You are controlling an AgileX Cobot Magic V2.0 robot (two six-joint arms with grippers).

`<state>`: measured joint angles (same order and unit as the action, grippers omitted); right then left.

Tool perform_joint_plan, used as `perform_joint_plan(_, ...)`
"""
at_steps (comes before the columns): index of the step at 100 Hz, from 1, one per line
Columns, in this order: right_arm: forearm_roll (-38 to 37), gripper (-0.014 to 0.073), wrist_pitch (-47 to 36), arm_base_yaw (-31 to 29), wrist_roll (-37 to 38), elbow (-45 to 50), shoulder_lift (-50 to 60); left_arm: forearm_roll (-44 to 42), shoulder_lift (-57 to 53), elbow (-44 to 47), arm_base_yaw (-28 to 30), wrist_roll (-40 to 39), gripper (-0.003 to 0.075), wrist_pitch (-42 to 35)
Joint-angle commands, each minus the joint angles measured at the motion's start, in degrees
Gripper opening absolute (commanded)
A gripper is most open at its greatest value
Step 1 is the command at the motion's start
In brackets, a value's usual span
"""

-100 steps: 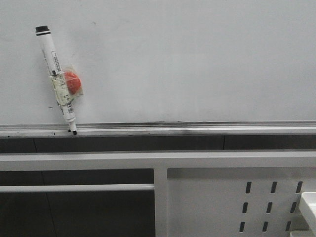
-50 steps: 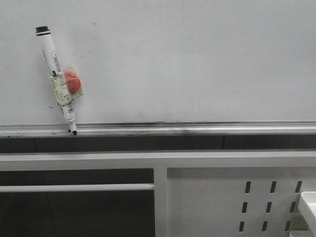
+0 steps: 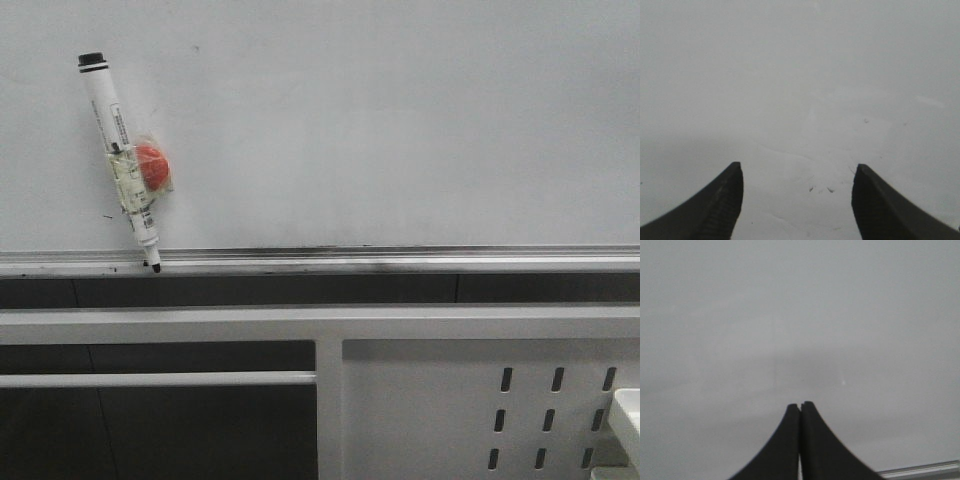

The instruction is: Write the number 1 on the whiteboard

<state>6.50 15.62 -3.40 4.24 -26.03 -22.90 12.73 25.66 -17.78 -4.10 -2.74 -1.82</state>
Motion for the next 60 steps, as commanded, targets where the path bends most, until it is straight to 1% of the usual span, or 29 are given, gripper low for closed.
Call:
perform_joint_plan(1, -1.8, -0.0069, -3.6, 4.5, -0.7, -1.9, -1.8, -2.5, 3.0, -1.8, -2.7, -0.5, 0.0439, -5.7)
perform_joint_plan(7, -3.6, -0.0069, -3.6, 8.0, -0.7, -1.9, -3.1, -2.9, 5.2, -1.5, -5.4, -0.5, 0.0439, -6.8)
perform_joint_plan(14, -3.8, -0.0069, -3.3, 11.7, -0.7, -1.9, -4.8, -2.9, 7.8, -0.4, -9.1, -0.5, 0.0439, -8.8)
perform_joint_plan(19, -3.7, -0.0069, -3.1, 14.1, -0.7, -1.9, -6.1, -3.3, 9.6, 1.1, -12.0, -0.5, 0.0439, -12.2)
perform_joint_plan(26, -3.6, -0.0069, -3.5, 16.3, -0.7, -1.9, -8.0, -3.3, 12.5, 4.4, -16.3, -0.5, 0.0439, -19.9)
perform_joint_plan(31, -2.5, -0.0069, -4.5, 17.3, -0.6, -1.9, -9.0, -3.4, 13.9, 6.3, -19.3, -0.5, 0.0439, -24.2)
perform_joint_plan(42, -1.7, -0.0069, -7.2, 17.6, -0.6, -1.9, -10.8, -3.5, 17.5, 9.1, -25.4, -0.5, 0.0439, -30.0)
perform_joint_plan(60, -1.5, -0.0069, -8.0, 17.6, -0.6, -2.0, -11.1, -3.2, 24.7, 10.6, -32.0, -0.5, 0.0439, -38.5)
